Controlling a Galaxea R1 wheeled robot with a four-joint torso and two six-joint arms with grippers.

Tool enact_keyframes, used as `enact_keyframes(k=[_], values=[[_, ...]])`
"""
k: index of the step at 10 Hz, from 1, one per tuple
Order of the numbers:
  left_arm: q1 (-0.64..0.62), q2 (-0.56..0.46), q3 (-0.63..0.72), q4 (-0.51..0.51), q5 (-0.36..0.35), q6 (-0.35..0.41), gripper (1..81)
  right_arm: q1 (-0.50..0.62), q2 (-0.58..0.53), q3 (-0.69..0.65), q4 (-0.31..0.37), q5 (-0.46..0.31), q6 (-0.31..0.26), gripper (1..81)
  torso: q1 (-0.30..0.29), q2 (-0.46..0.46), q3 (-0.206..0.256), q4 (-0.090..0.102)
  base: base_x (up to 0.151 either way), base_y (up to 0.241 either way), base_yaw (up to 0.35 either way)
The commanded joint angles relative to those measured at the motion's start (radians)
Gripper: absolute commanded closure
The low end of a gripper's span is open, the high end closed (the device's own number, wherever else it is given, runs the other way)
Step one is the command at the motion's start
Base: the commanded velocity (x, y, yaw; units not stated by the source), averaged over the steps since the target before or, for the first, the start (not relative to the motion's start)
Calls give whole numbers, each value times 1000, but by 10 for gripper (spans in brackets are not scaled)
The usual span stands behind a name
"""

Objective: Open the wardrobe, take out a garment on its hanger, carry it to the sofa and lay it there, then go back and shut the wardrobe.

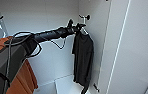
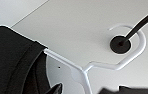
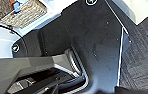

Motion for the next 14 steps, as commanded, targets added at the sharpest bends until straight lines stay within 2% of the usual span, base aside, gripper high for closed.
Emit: enact_keyframes(k=[1,6,9,11,12,13,14], values=[[-197,40,-55,17,-31,1,10,40,5,4,4,-49,2,10,0,0,0,0,0,0,0],[-194,122,-144,37,-117,2,10,42,22,6,4,-49,2,10,0,0,0,0,0,0,0],[-183,131,-180,62,-200,2,10,39,37,3,6,-49,2,10,0,0,0,0,0,0,0],[-152,145,-232,70,-281,2,10,39,37,1,6,-49,2,10,0,0,0,0,0,0,0],[-142,150,-240,72,-287,2,10,36,37,1,6,-49,2,10,0,0,0,0,0,0,0],[-135,150,-238,79,-289,2,811,36,37,1,6,-49,2,10,0,0,0,0,0,0,0],[-132,148,-234,83,-289,2,811,37,37,4,6,-51,2,10,0,0,0,0,0,0,0]])
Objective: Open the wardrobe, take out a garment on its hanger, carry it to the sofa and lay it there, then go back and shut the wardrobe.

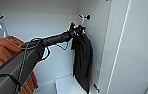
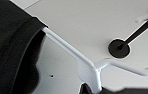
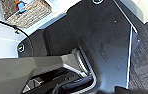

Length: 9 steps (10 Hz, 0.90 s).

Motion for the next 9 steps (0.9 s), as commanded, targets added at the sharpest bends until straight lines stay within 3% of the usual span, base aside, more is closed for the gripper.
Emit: enact_keyframes(k=[1,3,6,7,8,9], values=[[-204,5,17,26,-38,10,811,38,8,6,4,-49,2,10,0,0,0,0,0,0,0],[-229,-14,43,23,-68,7,811,38,8,4,4,-49,2,10,0,0,0,0,0,0,0],[-287,-52,87,26,-58,7,811,39,-1,7,7,-48,5,10,1,0,0,0,0,0,0],[-306,-69,109,27,-53,7,811,43,-4,7,7,-46,5,10,1,0,0,24,0,0,0],[-316,-89,127,27,-46,7,811,43,-4,9,7,-45,5,10,1,0,0,93,0,0,0],[-319,-107,145,27,-30,5,811,43,-4,9,4,-40,4,10,1,0,0,109,0,0,0]])
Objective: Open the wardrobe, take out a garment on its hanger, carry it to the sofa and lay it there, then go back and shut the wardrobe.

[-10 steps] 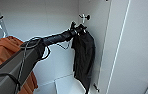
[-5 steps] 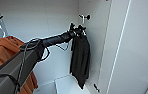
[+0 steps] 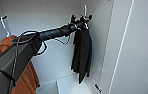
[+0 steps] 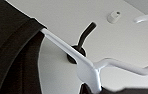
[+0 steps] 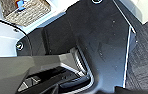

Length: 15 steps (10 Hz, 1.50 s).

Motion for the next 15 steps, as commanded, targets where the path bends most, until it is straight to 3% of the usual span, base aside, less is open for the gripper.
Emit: enact_keyframes(k=[1,4,7,8,10,15], values=[[-224,-66,30,14,6,22,811,45,5,8,2,-38,-1,10,0,0,0,96,0,0,0],[-218,-129,112,42,59,22,811,48,5,9,-3,-36,-3,10,0,0,0,196,0,0,0],[-197,-131,159,99,119,23,811,48,3,9,-4,-35,-3,10,0,0,0,303,0,0,0],[-180,-131,173,118,130,23,811,51,3,9,-4,-35,-3,10,0,0,0,240,0,0,0],[-135,-150,253,174,191,23,811,56,0,9,-9,-35,-4,10,0,0,0,288,0,0,0],[-59,-207,437,234,210,23,811,68,0,12,-10,-35,-4,10,1,0,-1,291,0,0,0]])
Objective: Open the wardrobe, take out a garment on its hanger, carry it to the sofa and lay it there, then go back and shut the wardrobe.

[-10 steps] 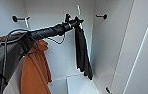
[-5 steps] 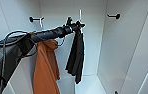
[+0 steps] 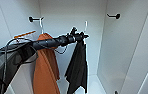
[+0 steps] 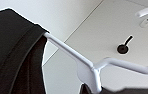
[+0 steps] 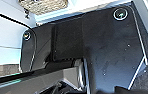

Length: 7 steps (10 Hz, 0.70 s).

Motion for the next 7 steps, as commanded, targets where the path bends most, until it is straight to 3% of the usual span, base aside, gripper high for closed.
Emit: enact_keyframes(k=[1,4,7], values=[[-164,-42,88,51,-16,15,811,45,4,9,-7,-47,0,10,0,0,0,0,0,0,0],[-122,-64,165,54,-12,17,811,45,4,9,-8,-47,0,10,0,0,0,0,0,0,0],[-92,-65,176,53,-17,17,811,45,4,9,-9,-47,0,10,3,2,-1,0,-133,0,0]])
